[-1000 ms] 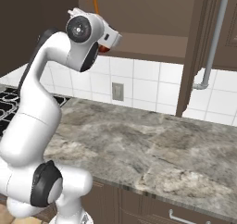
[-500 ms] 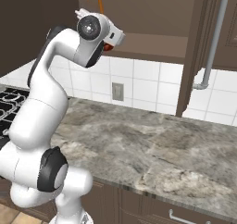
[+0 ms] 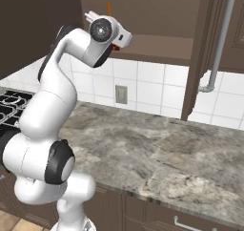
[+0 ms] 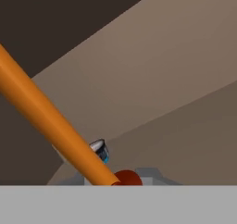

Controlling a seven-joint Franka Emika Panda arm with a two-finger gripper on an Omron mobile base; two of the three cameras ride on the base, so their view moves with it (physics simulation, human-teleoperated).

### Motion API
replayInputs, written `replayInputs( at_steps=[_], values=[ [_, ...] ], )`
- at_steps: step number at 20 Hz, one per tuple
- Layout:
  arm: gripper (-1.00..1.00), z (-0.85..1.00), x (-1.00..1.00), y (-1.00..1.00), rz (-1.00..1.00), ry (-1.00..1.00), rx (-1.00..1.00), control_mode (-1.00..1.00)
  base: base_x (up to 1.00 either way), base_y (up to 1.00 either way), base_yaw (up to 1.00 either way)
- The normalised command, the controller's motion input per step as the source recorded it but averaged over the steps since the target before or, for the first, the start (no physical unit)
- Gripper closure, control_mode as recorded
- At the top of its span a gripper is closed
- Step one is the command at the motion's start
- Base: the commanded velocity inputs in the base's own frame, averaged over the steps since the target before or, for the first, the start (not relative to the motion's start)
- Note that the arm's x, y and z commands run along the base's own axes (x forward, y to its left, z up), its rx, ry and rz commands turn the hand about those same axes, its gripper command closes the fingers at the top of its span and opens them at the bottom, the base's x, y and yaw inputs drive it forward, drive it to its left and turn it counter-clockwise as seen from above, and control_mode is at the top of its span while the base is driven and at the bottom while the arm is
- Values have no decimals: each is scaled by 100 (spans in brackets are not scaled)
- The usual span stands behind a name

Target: Pick the jar and candle from the dining table and place them in the open cabinet. Close the cabinet after placing the objects.

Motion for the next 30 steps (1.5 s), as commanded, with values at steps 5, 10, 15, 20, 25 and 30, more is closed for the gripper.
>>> replayInputs(
  at_steps=[5, 10, 15, 20, 25, 30],
  values=[
    [100, -8, 32, -5, 1, 4, 0, -100, 0, 0, 0],
    [100, -9, 30, -4, 0, 2, 0, -100, 0, 0, 0],
    [100, -3, 25, 0, 0, -3, 0, -100, 0, 0, 0],
    [100, -2, 24, 0, 0, -3, 0, -100, 0, 0, 0],
    [100, -1, 32, -1, 0, 0, 0, -100, 0, 0, 0],
    [100, 0, 26, 0, 0, 0, 0, -100, 0, 0, 0]
  ],
)
